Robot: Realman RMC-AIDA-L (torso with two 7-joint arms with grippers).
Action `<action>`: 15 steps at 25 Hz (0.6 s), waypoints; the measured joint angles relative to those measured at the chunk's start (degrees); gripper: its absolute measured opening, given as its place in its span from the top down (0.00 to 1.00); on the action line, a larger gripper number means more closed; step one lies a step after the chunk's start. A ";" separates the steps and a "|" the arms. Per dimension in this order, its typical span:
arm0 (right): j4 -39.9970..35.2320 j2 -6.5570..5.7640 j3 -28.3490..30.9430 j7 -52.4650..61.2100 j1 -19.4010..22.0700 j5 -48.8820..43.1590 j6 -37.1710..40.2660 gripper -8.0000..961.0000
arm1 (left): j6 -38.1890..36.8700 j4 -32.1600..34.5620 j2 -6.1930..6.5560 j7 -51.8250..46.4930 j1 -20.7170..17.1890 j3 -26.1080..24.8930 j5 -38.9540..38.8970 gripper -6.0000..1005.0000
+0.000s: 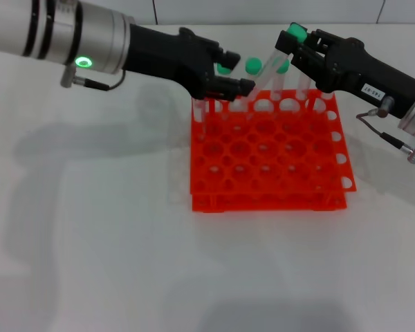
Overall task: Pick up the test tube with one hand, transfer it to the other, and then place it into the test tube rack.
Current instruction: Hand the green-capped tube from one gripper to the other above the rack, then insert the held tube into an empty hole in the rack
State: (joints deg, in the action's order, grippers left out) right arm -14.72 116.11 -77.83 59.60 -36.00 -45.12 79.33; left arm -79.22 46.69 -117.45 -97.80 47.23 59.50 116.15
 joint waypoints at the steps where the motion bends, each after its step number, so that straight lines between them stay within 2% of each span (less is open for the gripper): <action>1: -0.02 -0.02 -0.01 0.00 0.02 0.00 0.00 0.72 | -0.29 2.33 -0.03 -1.82 -0.78 0.62 0.13 0.57; 6: -0.13 -0.53 -0.16 0.03 -0.27 -0.59 -0.19 0.72 | -3.19 14.81 -0.66 -9.95 -6.11 1.42 1.28 0.39; 9: -1.14 -0.81 -0.18 0.31 -0.33 -1.88 -0.69 0.72 | -3.17 23.44 -1.68 -12.94 -12.16 1.68 1.67 0.26; 11: -2.30 -0.89 -0.20 0.63 -0.34 -2.94 -1.58 0.72 | -2.81 27.86 -1.82 -13.54 -16.62 1.88 0.71 0.17; 15: -6.07 -0.92 -0.22 2.59 -0.39 -6.25 -4.29 0.72 | -1.43 32.68 -1.86 -11.80 -25.83 1.82 -4.67 0.13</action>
State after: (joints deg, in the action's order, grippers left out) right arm -20.79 115.19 -78.05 62.19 -36.39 -51.37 75.04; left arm -80.65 79.37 -119.31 -109.60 21.39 61.32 111.48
